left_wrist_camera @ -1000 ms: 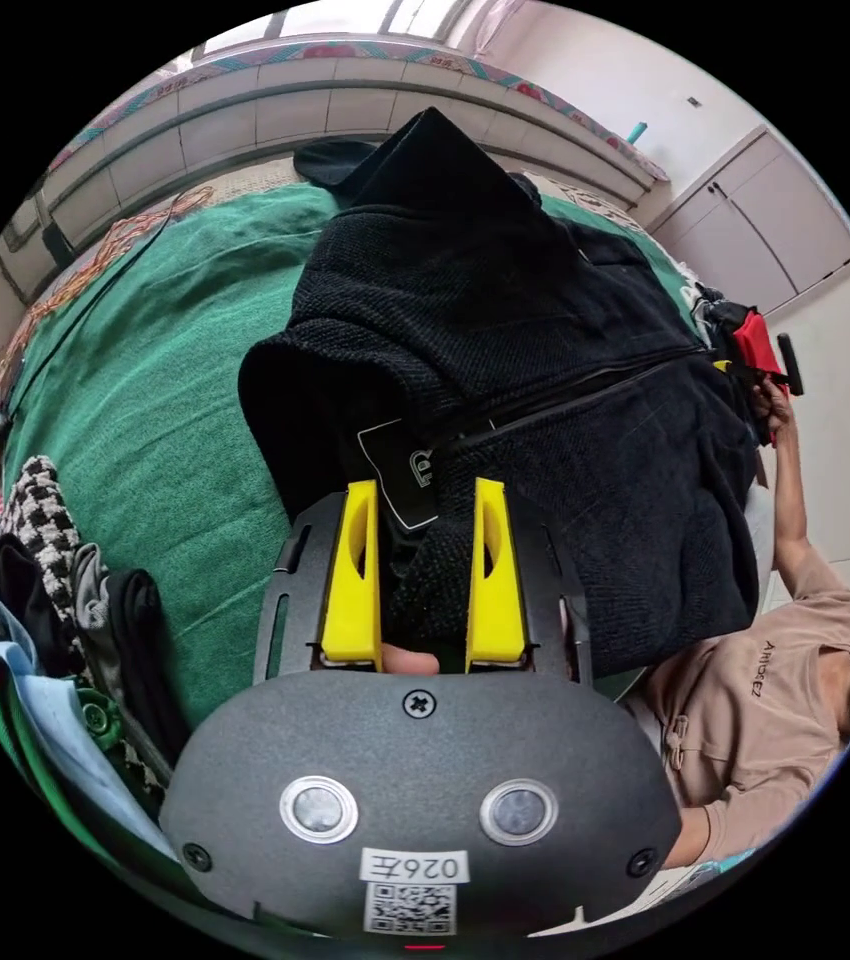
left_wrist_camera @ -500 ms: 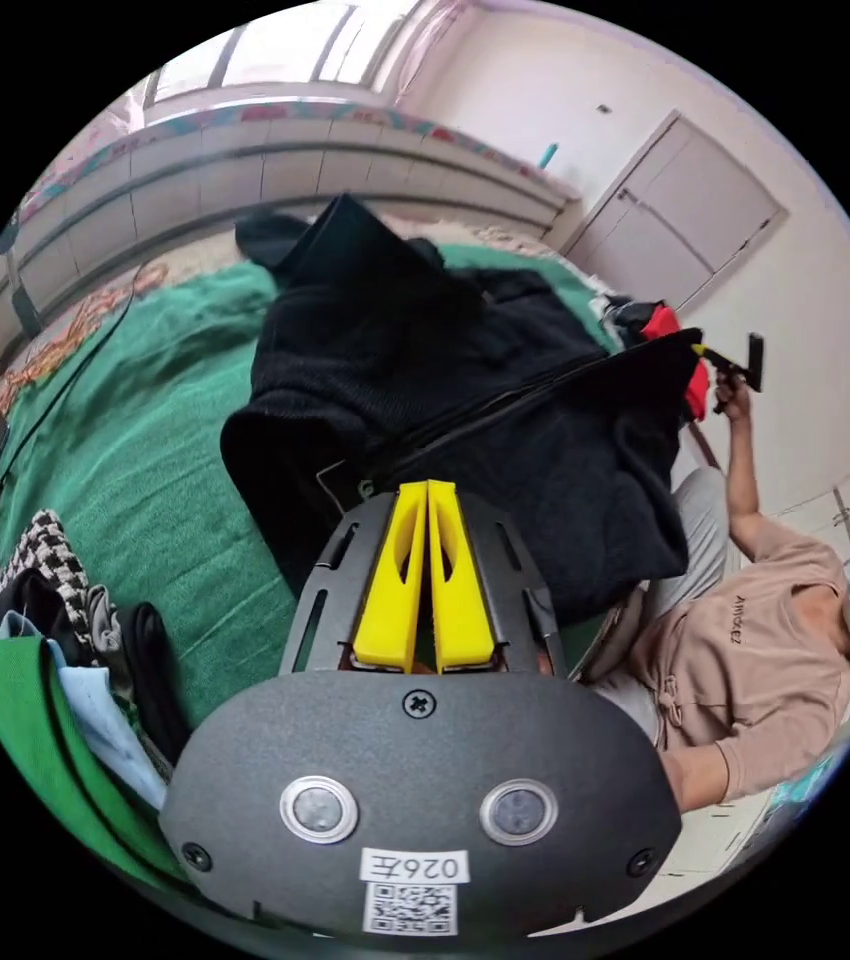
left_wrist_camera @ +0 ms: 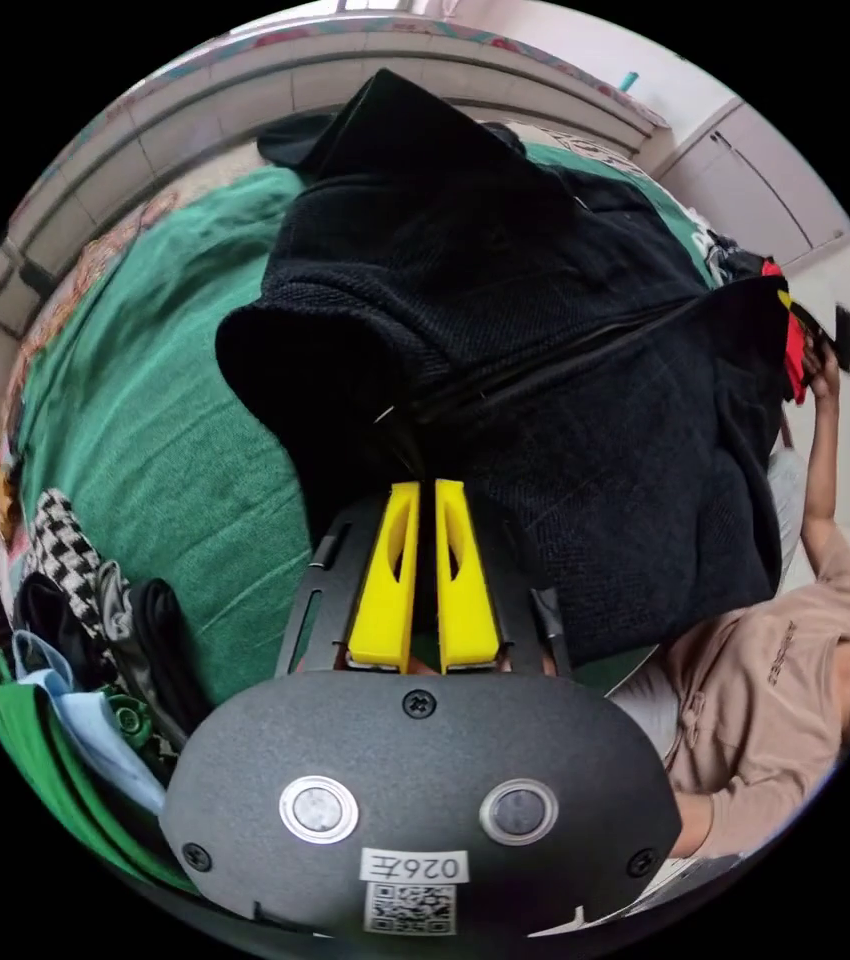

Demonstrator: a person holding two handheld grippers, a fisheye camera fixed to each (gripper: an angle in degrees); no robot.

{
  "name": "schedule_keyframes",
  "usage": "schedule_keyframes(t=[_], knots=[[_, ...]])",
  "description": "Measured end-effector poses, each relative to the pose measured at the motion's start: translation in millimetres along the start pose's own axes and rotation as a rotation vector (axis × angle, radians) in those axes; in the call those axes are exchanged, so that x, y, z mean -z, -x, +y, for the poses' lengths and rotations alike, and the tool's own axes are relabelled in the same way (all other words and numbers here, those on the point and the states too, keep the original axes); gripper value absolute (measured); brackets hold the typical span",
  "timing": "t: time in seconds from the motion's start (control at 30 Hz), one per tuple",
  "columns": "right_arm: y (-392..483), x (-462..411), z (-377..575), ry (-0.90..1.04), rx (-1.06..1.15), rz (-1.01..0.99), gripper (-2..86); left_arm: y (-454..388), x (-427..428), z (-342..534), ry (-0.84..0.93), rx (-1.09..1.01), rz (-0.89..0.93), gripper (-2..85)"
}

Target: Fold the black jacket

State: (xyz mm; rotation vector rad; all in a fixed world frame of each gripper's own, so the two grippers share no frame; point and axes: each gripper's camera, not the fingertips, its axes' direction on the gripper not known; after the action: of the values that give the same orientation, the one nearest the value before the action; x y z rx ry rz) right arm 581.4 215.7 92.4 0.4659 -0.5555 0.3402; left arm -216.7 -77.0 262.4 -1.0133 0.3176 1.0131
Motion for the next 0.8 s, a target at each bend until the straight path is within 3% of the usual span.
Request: schedule_keyframes(t=[0.27,0.43,0.53,0.63,0.7,0.8], knots=[[28.0,21.7,6.4,-0.056,0.098,-0.045,-1.5,14.8,79.2,29.5,-0.142,-0.034,0.029,-0.5],[33.9,9.2,6.2,-0.005,0.092,0.055,-1.5,25.3,92.2,21.0,-0.108,0.033,-0.035,0.2],[20.8,-5.8,8.5,0.017,0.044,0.033,-1.5,29.0,102.5,16.2,-0.115,0.048,-0.064,4.1],[4.2,-13.3,13.1,0.002,-0.005,-0.019,-1.3,32.6,114.6,10.5,-0.158,-0.004,0.056,8.4],[-5.8,-16.9,15.7,-0.008,-0.036,-0.046,-0.7,39.1,107.0,0.2,-0.126,-0.007,0.123,11.9],[-21.2,-28.1,18.1,0.005,-0.096,-0.055,1.4,47.5,62.6,-25.9,0.106,0.008,0.157,13.3]])
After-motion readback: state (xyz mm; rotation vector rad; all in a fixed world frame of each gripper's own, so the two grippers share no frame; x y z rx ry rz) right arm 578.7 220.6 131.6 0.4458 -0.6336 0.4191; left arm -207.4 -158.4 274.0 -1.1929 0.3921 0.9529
